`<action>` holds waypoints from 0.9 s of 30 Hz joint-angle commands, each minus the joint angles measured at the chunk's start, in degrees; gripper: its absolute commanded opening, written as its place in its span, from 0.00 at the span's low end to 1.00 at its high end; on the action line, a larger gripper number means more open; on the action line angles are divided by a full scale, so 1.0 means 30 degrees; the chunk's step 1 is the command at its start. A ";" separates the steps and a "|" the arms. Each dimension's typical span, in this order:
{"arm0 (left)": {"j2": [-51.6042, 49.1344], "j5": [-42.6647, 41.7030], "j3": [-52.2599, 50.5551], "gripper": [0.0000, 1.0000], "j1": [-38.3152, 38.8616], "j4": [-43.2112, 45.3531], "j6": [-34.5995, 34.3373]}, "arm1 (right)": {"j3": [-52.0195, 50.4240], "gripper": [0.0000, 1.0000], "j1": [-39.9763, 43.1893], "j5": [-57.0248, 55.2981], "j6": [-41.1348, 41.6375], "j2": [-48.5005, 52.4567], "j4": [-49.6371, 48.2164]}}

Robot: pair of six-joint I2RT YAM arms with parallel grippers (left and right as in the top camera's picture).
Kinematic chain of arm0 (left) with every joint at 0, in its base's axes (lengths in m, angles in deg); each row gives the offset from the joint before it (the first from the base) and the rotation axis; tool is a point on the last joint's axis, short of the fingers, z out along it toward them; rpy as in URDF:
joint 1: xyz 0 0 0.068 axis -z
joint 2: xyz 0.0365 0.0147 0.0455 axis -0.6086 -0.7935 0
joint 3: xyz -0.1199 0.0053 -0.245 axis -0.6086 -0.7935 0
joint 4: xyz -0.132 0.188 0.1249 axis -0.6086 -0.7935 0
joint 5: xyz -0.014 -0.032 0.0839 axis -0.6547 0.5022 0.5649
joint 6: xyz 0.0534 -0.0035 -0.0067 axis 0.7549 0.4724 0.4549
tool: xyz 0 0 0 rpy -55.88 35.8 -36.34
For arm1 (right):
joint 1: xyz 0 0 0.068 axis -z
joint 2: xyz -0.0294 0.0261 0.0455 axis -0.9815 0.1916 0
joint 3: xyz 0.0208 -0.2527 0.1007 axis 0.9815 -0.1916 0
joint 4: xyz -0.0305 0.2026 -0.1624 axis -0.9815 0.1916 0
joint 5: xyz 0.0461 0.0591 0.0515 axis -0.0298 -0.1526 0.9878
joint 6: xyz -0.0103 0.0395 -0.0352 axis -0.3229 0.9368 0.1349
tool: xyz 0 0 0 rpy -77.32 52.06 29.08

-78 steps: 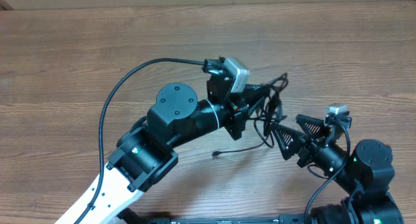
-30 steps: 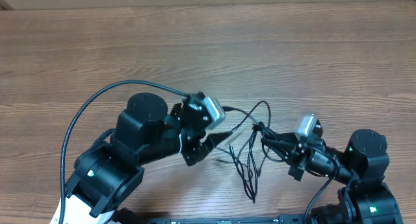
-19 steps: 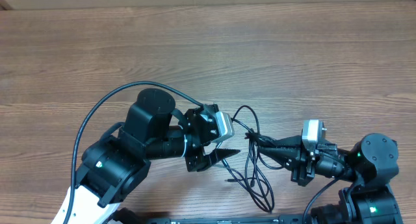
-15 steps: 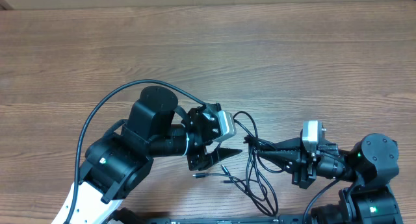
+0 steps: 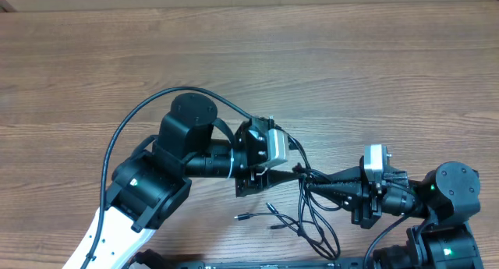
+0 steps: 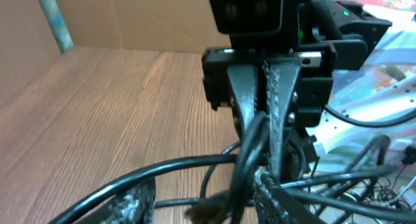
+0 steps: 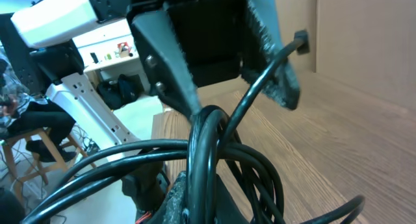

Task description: Untangle cables

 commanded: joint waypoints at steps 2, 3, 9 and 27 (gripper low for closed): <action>-0.1013 -0.0517 0.0182 0.39 -0.0051 0.0627 -0.1464 | 0.0182 0.04 -0.0051 0.0393 0.0138 -0.0080 -0.0146; -0.1304 -0.0525 0.0182 0.36 -0.0051 0.0772 -0.1887 | 0.0182 0.04 -0.0051 0.0379 0.0138 -0.0080 -0.0146; -0.1770 -0.0663 0.0182 0.30 0.0277 0.0809 -0.2084 | 0.0182 0.07 -0.0051 0.0364 0.0160 -0.0080 -0.0146; -0.2412 -0.0211 0.0182 0.38 0.2091 0.3016 -0.2004 | 0.0182 0.08 -0.0051 0.0466 0.1071 -0.0080 -0.0525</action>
